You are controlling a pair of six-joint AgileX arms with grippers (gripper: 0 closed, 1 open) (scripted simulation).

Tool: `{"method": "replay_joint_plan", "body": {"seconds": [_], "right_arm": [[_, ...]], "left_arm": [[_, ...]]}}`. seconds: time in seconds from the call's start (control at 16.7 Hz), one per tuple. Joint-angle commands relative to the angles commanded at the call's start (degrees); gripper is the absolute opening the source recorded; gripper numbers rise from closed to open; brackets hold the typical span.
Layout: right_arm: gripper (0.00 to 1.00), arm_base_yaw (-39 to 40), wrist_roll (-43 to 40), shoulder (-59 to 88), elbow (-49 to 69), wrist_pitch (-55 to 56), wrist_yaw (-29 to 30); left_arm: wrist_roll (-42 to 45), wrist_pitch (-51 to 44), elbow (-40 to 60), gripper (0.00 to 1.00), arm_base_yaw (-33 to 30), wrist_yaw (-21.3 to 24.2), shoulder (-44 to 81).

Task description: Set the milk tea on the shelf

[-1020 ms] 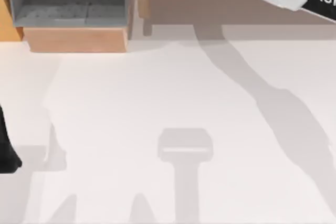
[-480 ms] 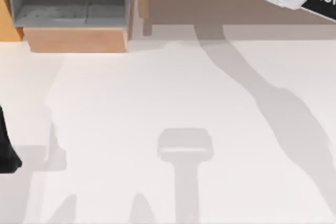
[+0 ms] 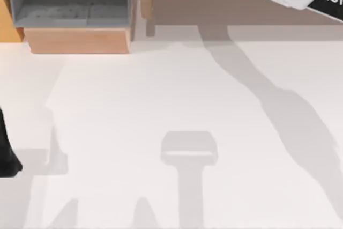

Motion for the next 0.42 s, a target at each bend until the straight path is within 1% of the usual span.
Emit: {"method": "replay_joint_plan", "body": {"seconds": [0.06,0.12,0.42], "right_arm": [[0.98,0.0,0.0,0.0,0.0,0.0,0.0],[1.0,0.0,0.0,0.0,0.0,0.0,0.0],[1.0,0.0,0.0,0.0,0.0,0.0,0.0]], "left_arm": [[0.0,0.0,0.0,1.0,0.0,0.0,0.0],[0.0,0.0,0.0,1.0,0.0,0.0,0.0],[0.0,0.0,0.0,1.0,0.0,0.0,0.0]]}}
